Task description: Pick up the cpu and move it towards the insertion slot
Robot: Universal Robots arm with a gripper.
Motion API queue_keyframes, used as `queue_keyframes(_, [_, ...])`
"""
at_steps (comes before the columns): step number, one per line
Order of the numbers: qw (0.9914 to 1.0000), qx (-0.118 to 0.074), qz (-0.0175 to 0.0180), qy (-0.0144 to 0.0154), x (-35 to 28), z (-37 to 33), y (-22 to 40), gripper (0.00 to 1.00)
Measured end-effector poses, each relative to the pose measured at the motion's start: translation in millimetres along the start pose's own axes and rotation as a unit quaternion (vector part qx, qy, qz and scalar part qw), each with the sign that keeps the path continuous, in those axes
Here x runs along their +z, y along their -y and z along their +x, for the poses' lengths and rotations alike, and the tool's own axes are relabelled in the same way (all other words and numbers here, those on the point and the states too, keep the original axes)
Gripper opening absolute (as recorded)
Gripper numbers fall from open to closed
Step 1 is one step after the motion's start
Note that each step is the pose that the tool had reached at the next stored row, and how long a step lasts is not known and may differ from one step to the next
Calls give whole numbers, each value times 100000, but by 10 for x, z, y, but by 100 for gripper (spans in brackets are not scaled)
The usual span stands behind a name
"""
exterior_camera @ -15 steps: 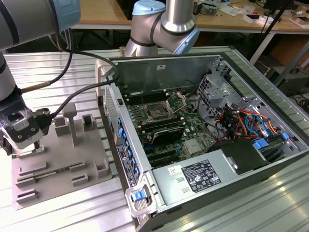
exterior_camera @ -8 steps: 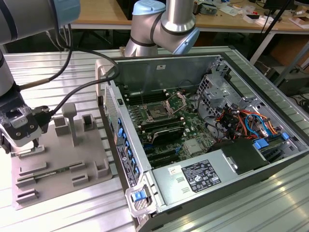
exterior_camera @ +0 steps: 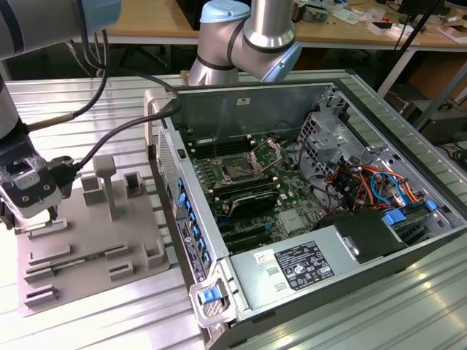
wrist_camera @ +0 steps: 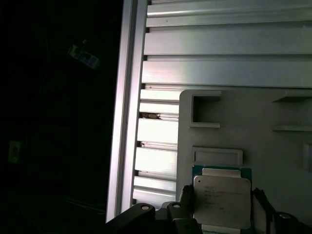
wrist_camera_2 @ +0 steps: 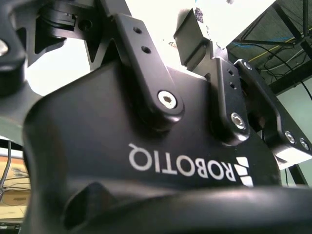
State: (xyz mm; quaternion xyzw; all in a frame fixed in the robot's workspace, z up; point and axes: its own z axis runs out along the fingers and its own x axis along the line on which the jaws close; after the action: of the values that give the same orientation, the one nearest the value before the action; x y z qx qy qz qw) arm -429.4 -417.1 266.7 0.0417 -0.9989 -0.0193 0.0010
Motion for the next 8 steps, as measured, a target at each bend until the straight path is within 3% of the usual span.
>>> queue_keyframes(8, [100000,-3,-6,0,-65,0,-3,55])
